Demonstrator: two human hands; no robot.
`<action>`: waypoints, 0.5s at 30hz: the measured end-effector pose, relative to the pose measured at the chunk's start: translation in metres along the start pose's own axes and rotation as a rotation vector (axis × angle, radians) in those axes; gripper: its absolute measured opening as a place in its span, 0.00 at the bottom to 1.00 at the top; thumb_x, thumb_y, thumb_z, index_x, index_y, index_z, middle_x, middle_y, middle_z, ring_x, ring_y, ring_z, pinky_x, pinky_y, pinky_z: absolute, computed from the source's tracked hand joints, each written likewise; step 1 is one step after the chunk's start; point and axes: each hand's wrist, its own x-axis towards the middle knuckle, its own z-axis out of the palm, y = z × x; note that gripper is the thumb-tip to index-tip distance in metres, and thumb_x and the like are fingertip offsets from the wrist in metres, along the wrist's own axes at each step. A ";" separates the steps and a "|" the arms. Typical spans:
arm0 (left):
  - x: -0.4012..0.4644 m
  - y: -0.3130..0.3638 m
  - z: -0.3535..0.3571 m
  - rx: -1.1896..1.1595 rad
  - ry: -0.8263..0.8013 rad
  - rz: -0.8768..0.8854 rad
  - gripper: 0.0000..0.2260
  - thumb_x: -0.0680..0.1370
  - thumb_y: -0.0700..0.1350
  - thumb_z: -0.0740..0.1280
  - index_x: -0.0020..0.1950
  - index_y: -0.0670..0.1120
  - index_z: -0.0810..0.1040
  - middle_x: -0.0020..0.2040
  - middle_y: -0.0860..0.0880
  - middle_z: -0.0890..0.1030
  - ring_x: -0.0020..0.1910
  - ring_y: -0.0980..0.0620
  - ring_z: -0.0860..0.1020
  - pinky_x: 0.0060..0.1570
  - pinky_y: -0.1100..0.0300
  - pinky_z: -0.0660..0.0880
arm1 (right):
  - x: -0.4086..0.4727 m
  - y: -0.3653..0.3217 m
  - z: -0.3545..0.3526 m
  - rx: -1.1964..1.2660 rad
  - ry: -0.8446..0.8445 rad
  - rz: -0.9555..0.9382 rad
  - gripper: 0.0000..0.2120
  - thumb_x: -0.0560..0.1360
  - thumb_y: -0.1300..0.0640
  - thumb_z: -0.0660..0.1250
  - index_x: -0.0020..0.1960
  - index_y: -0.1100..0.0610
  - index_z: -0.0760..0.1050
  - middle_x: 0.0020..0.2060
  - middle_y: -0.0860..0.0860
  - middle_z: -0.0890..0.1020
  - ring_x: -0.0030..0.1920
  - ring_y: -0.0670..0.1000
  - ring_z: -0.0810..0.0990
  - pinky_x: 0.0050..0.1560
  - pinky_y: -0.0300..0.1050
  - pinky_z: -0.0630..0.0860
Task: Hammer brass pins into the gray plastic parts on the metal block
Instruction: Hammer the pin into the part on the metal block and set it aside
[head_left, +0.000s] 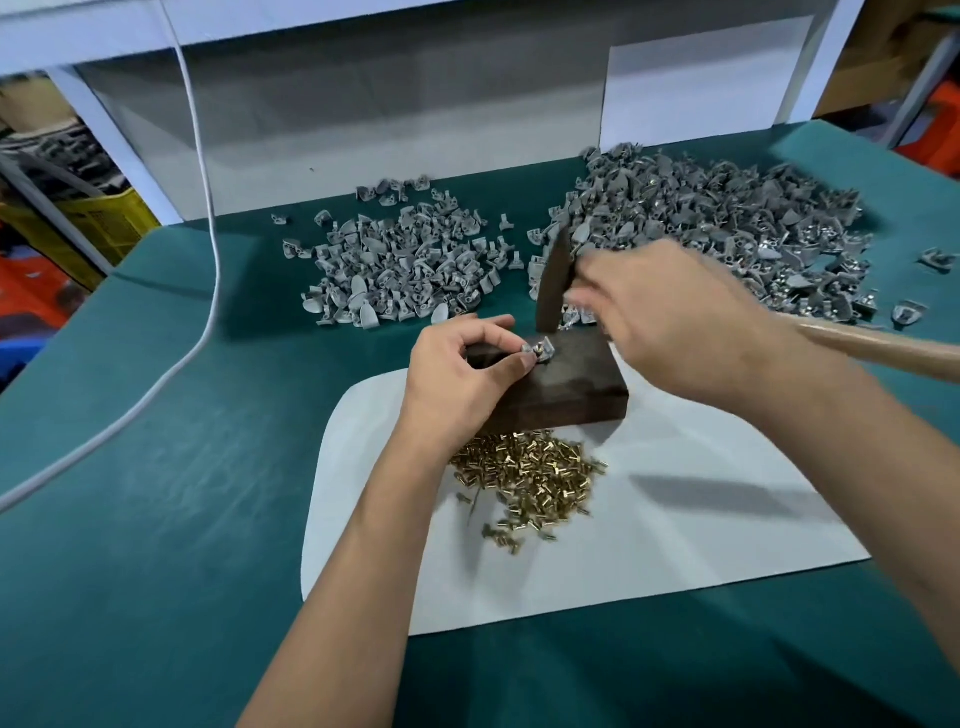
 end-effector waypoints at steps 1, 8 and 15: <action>0.001 -0.001 0.000 0.003 0.003 0.007 0.04 0.72 0.39 0.79 0.41 0.47 0.87 0.54 0.53 0.85 0.58 0.65 0.81 0.58 0.68 0.75 | -0.002 -0.002 0.000 0.050 0.093 0.000 0.11 0.85 0.49 0.56 0.54 0.54 0.73 0.38 0.53 0.78 0.36 0.59 0.74 0.37 0.51 0.70; 0.000 0.000 0.001 -0.003 0.007 0.015 0.05 0.72 0.37 0.78 0.40 0.45 0.86 0.52 0.52 0.84 0.59 0.62 0.81 0.60 0.62 0.76 | 0.000 -0.006 -0.001 -0.107 -0.116 0.025 0.09 0.86 0.48 0.54 0.51 0.51 0.69 0.43 0.55 0.80 0.44 0.63 0.80 0.41 0.53 0.73; 0.000 -0.002 0.002 -0.006 0.010 0.020 0.04 0.73 0.37 0.78 0.41 0.44 0.86 0.51 0.54 0.84 0.60 0.59 0.81 0.61 0.60 0.77 | -0.002 -0.015 0.007 -0.058 -0.177 0.102 0.09 0.86 0.48 0.54 0.50 0.50 0.67 0.41 0.54 0.78 0.44 0.63 0.78 0.44 0.55 0.76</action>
